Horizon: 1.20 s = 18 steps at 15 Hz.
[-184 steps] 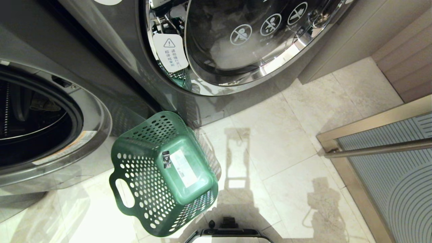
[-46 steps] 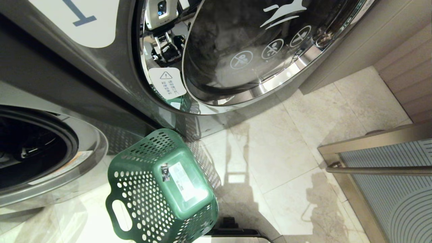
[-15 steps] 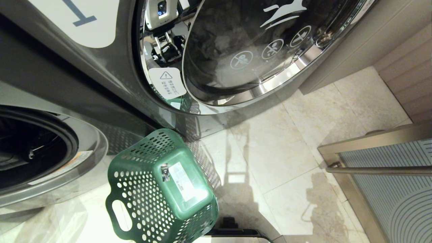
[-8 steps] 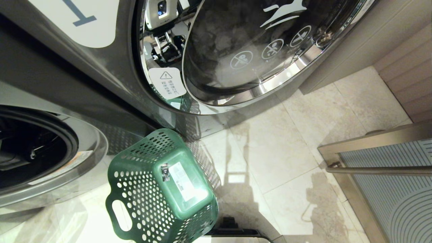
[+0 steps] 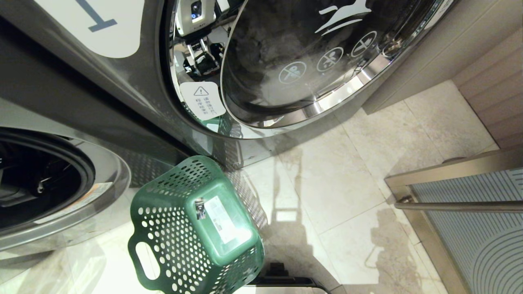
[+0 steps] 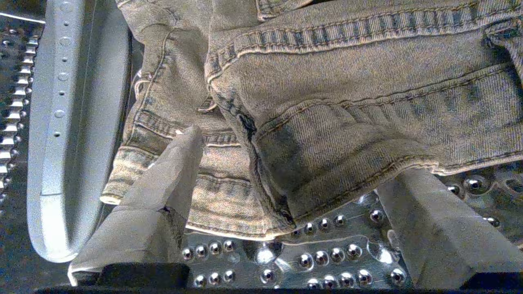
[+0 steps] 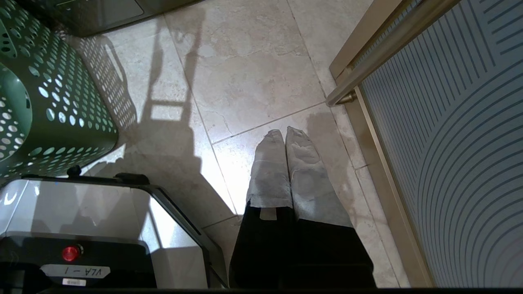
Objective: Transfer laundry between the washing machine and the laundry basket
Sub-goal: Pick a cloth and place it into the basket
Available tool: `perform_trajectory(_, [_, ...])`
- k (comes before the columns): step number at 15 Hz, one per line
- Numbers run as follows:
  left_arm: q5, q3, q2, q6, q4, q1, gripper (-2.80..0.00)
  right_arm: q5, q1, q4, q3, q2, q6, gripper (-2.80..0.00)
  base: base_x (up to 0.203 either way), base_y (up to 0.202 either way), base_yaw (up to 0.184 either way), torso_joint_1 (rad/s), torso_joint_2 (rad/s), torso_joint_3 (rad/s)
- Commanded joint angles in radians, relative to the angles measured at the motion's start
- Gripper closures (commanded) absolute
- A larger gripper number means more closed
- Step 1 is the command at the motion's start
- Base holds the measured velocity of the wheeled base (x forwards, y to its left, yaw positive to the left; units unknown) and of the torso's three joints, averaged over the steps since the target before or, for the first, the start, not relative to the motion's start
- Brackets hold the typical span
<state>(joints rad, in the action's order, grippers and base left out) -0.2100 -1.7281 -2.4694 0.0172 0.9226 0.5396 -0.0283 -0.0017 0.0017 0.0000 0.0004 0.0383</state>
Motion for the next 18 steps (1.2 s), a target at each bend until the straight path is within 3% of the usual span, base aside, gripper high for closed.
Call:
perform_trajectory(1, [0.000,-0.001,-0.002,0.001,0.006,-0.003,-2.80,-0.001,0.000,0.000,0.000,0.000,0.000,0.00,0.000,0.000,0.000,0.000,0.00,0.000])
perform_trajectory(3, [0.001,0.000,-0.005,0.001,0.005,-0.003,-2.80,-0.001,0.000,0.000,0.000,0.000,0.000,0.00,0.000,0.000,0.000,0.000,0.00,0.000])
perform_trajectory(9, [0.085,0.001,-0.005,-0.003,-0.002,-0.013,-2.80,-0.001,0.000,0.000,0.000,0.000,0.002,0.00,0.000,0.000,0.000,0.000,0.00,0.000])
perform_trajectory(14, [0.084,0.001,-0.005,-0.005,0.007,-0.026,-2.80,-0.001,0.000,0.000,0.000,0.000,0.001,0.00,0.000,0.000,0.000,0.000,0.00,0.000])
perform_trajectory(15, [0.083,-0.002,-0.005,-0.006,0.007,-0.027,0.00,-0.001,0.000,0.000,0.000,0.000,0.001,0.00,0.000,0.000,0.000,0.000,0.00,0.000])
perform_trajectory(18, [0.084,-0.002,-0.005,-0.005,0.006,-0.027,0.00,-0.001,0.000,0.000,0.000,0.000,0.001,0.00,0.000,0.000,0.000,0.000,0.00,0.000])
